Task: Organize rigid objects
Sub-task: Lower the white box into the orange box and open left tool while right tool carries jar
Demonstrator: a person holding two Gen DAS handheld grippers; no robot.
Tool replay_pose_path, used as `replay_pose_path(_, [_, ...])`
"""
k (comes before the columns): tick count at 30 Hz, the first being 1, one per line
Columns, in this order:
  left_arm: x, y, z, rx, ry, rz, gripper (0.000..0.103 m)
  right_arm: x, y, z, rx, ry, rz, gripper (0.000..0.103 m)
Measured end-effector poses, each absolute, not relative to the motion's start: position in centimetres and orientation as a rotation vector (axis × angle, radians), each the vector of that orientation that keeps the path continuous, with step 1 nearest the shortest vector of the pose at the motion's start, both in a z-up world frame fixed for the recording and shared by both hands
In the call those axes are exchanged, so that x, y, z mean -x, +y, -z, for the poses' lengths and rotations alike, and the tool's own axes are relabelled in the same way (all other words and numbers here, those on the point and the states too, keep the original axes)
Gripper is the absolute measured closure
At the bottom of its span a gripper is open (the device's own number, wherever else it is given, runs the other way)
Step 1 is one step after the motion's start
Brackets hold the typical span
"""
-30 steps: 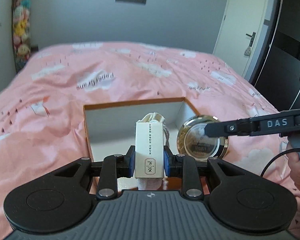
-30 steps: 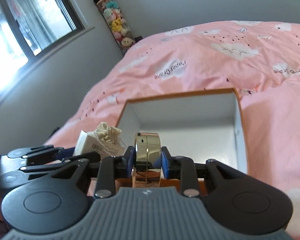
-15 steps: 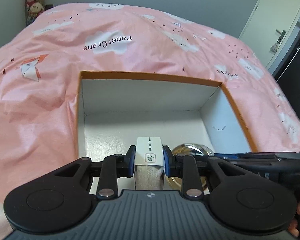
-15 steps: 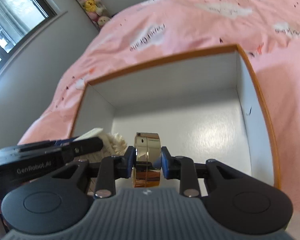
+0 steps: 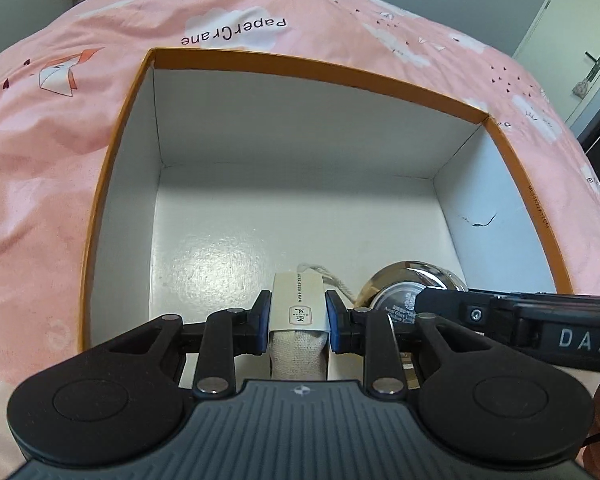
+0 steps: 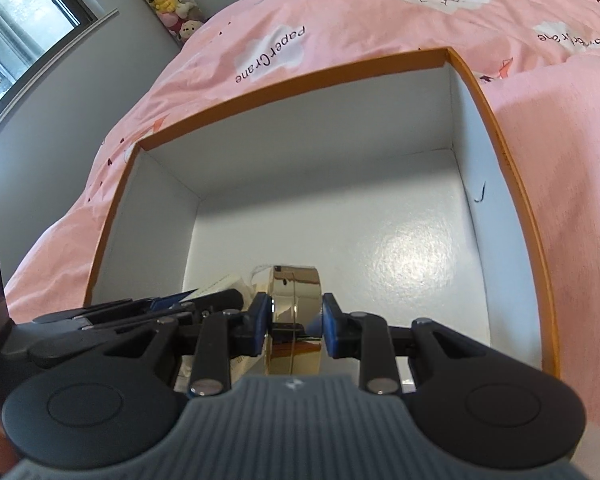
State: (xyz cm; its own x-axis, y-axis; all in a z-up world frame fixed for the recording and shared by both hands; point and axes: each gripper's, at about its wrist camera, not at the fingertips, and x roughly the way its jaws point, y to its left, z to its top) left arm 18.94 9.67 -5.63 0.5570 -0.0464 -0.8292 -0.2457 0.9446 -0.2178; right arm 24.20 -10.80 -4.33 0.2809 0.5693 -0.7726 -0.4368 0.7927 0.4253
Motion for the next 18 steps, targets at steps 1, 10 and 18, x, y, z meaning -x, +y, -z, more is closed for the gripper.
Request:
replay_pose_path(1, [-19.1, 9.6, 5.5, 0.316, 0.992, -0.119, 0.072, -24.4, -10.8, 4.4, -0.136, 1.096, -0.675, 0.076])
replay_pose_path(10, [-18.9, 7.5, 4.7, 0.022, 1.041, -0.157, 0.054, -24.3, -10.2, 4.8, -0.11, 1.109, -0.67, 0.076])
replay_pose_path(18, [-18.8, 6.9, 4.2, -0.084, 1.029, -0.151, 0.054, -24.2, -9.4, 5.0, -0.091, 1.118, -0.682, 0.076])
